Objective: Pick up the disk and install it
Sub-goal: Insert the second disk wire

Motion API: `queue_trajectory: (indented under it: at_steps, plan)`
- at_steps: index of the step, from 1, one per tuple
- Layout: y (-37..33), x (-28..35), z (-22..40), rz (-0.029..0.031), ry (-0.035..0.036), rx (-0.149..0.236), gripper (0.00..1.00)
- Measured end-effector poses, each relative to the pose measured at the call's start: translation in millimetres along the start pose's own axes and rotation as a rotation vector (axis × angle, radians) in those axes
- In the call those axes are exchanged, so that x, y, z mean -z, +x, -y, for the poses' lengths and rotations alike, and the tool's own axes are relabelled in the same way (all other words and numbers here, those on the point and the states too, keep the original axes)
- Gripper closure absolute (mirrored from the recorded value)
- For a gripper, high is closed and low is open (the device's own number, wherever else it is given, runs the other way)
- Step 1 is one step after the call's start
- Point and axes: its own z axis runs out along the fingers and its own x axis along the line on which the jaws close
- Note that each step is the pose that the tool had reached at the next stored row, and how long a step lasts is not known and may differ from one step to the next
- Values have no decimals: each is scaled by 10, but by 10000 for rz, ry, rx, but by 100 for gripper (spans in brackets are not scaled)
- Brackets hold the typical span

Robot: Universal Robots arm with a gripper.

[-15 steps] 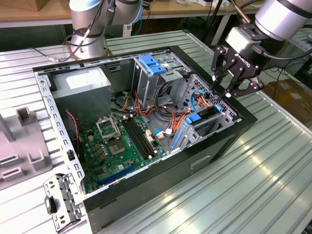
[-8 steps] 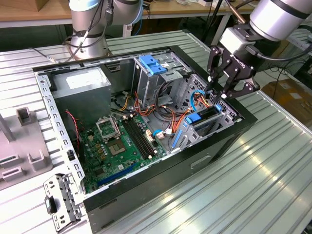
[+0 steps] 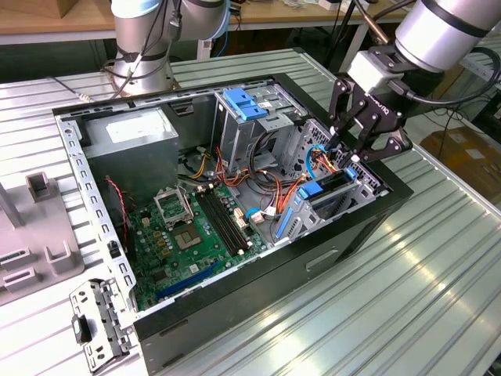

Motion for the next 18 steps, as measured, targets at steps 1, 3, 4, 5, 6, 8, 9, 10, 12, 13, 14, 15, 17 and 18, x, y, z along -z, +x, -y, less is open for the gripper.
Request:
queue_trajectory:
  at_steps: [1, 3, 4, 5, 6, 8, 9, 10, 12, 13, 14, 15, 17, 18]
  plan:
    - [0, -1, -1, 1, 0, -1, 58]
    - [2, -1, -1, 2, 0, -2, 59]
    - [2, -1, -1, 1, 0, -1, 66]
    - [2, -1, -1, 2, 0, -2, 73]
    - [3, -1, -1, 2, 0, -2, 78]
    - [3, 0, -1, 1, 0, -2, 89]
    - [4, 0, -1, 1, 0, -2, 89]
    - [4, 0, -1, 1, 0, -2, 89]
    - [5, 0, -1, 2, 0, -2, 89]
    - [5, 0, -1, 2, 0, -2, 89]
    - [6, 0, -1, 1, 0, -2, 89]
    - [6, 0, -1, 2, 0, -2, 89]
    - [7, 0, -1, 2, 0, -1, 76]
    - [7, 0, -1, 2, 0, -2, 76]
